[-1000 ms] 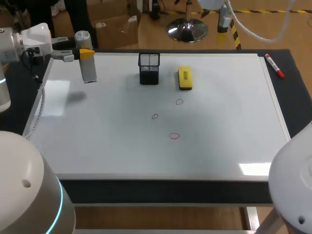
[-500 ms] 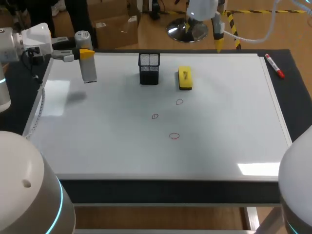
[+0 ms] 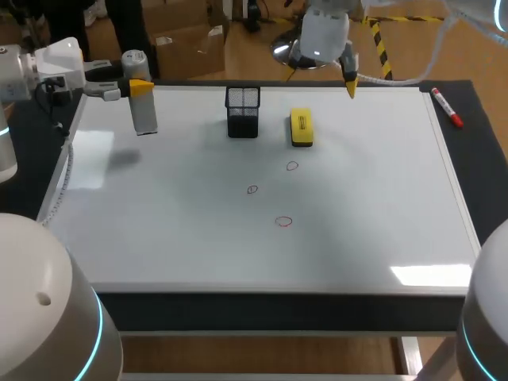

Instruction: Pick up the inspection probe, press it on each red-marked spot on the whiteboard one by one, put down the probe, pick up the eraser, and wipe off all the red marks.

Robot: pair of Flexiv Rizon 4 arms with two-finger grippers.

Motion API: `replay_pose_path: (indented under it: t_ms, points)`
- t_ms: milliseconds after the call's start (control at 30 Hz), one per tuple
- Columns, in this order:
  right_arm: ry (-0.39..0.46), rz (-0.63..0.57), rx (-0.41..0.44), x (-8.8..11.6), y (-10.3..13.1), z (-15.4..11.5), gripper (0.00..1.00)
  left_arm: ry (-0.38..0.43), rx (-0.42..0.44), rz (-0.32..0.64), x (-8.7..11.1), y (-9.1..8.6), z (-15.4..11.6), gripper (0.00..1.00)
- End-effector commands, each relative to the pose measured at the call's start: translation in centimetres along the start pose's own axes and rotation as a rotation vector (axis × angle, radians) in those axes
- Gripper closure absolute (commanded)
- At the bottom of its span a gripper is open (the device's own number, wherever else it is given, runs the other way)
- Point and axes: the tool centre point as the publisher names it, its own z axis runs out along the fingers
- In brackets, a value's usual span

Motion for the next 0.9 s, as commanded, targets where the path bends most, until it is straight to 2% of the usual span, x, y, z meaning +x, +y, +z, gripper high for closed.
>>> replay_pose_path:
  t_ms: [33, 167, 300, 700, 900]
  points:
    - [0.018, -0.091, 0.014, -0.3, 0.6, 0.6, 0.0, -0.002, 0.0, 0.001, 0.1, -0.1, 0.0, 1.0]
    - [-0.022, -0.185, 0.037, -0.4, 1.0, 1.4, 0.0, -0.002, 0.0, 0.001, 0.1, -0.1, 0.0, 1.0]
    - [-0.018, -0.238, 0.029, -0.8, 1.2, 2.5, 0.0, -0.002, 0.0, 0.001, 0.1, -0.1, 0.0, 1.0]
    - [0.018, -0.28, -0.022, -1.2, 1.3, 6.4, 0.0, -0.002, 0.0, 0.001, 0.1, -0.1, 0.0, 1.0]
    - [0.026, -0.29, -0.016, -1.4, 1.3, 7.6, 0.0, -0.002, 0.0, 0.001, 0.1, -0.1, 0.0, 1.0]
